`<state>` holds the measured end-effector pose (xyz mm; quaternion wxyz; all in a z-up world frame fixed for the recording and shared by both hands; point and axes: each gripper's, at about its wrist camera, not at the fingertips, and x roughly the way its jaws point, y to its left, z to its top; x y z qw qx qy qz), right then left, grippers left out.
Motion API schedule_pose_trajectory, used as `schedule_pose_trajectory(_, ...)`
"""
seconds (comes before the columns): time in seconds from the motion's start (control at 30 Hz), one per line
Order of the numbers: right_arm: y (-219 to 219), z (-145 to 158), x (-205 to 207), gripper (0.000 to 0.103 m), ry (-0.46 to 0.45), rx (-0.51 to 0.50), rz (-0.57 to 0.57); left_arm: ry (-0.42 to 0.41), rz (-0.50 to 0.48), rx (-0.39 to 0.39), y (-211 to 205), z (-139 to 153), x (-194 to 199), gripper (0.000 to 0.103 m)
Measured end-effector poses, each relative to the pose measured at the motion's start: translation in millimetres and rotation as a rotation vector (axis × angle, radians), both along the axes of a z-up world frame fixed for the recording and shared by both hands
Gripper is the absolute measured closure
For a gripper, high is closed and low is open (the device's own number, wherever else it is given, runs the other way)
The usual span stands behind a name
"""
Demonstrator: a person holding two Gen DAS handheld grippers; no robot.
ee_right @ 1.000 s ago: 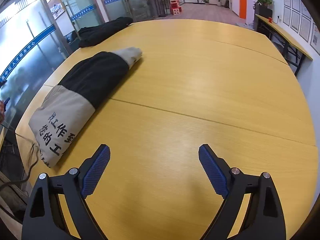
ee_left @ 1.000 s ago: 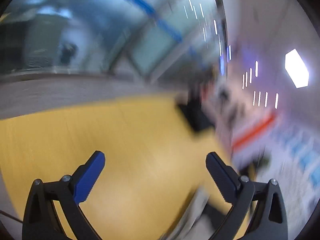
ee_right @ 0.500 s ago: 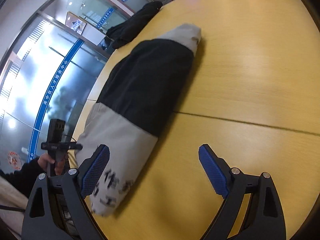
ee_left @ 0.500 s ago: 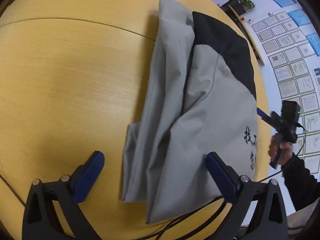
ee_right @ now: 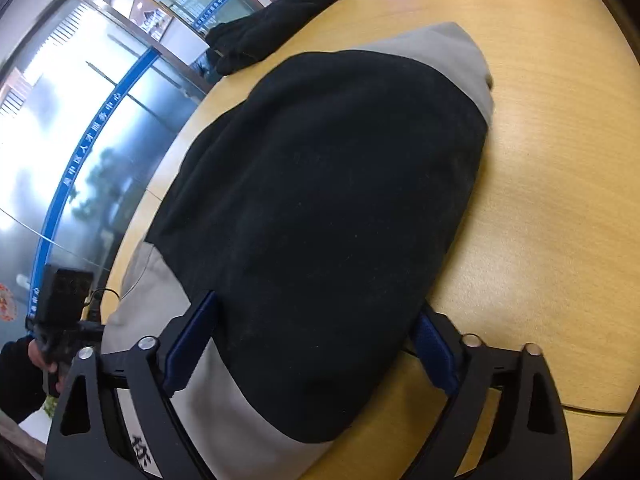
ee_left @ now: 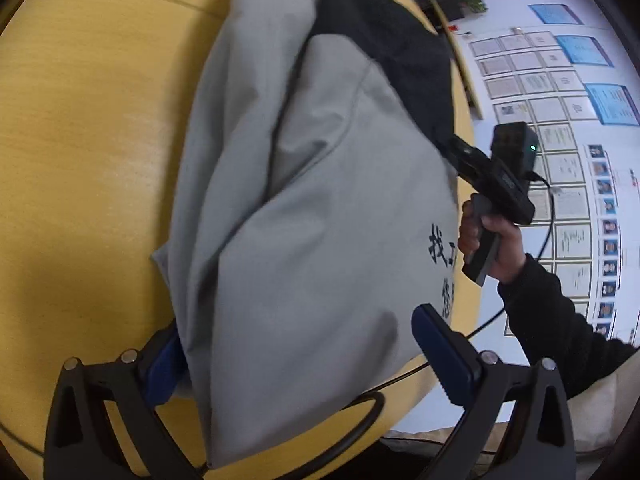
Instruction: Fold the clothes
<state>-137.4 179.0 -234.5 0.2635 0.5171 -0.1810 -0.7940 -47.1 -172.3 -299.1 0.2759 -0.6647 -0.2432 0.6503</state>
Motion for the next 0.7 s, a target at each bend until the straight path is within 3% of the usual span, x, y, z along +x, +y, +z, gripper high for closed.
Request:
schedule_pose_trajectory(0.07, -0.4, 0.3, -0.9, 0.045, -0.009, 0.008, -0.013, -0.038, 0.08, 0.059, -15.3, -4.7, 5.9, 0.0)
schedule_pose_trajectory(0.17, -1.4, 0.9, 2.6, 0.058, -0.015, 0.028, -0.025, -0.064, 0.131, 0.077, -14.4, -7.7, 8.6, 0.002)
schedule_pose_trajectory(0.2, -1.8, 1.1, 3.7, 0.059, -0.016, 0.034, -0.029, -0.062, 0.13, 0.069, -9.2, -7.1, 8.0, 0.003)
schedule_pose_trajectory(0.23, -3.9, 2.1, 4.9, 0.061, -0.013, 0.05, -0.032, -0.069, 0.133, 0.054, -6.3, -7.5, 7.3, 0.012)
schedule_pose_trajectory(0.27, -7.0, 3.7, 5.8, 0.063, -0.008, 0.07, -0.033, -0.082, 0.138, 0.034, -5.1, -8.7, 6.6, 0.036)
schedule_pose_trajectory(0.3, -9.4, 5.2, 6.8, 0.063, -0.002, 0.085, -0.033, -0.103, 0.145, 0.032, -12.3, -7.2, 14.6, 0.049)
schedule_pose_trajectory(0.33, -11.0, 6.6, 7.7, 0.064, 0.001, 0.092, -0.035, -0.13, 0.162, 0.05, -17.4, -8.3, 20.1, 0.055)
schedule_pose_trajectory(0.53, -18.5, 15.6, 14.3, 0.068, 0.019, 0.123, -0.023, -0.136, 0.128, 0.061, 5.3, -8.9, 19.4, 0.074)
schedule_pose_trajectory(0.7, -24.7, 36.6, 28.6, 0.085, 0.118, 0.179, -0.014, -0.09, 0.108, 0.058, 23.8, 13.8, 21.1, 0.083)
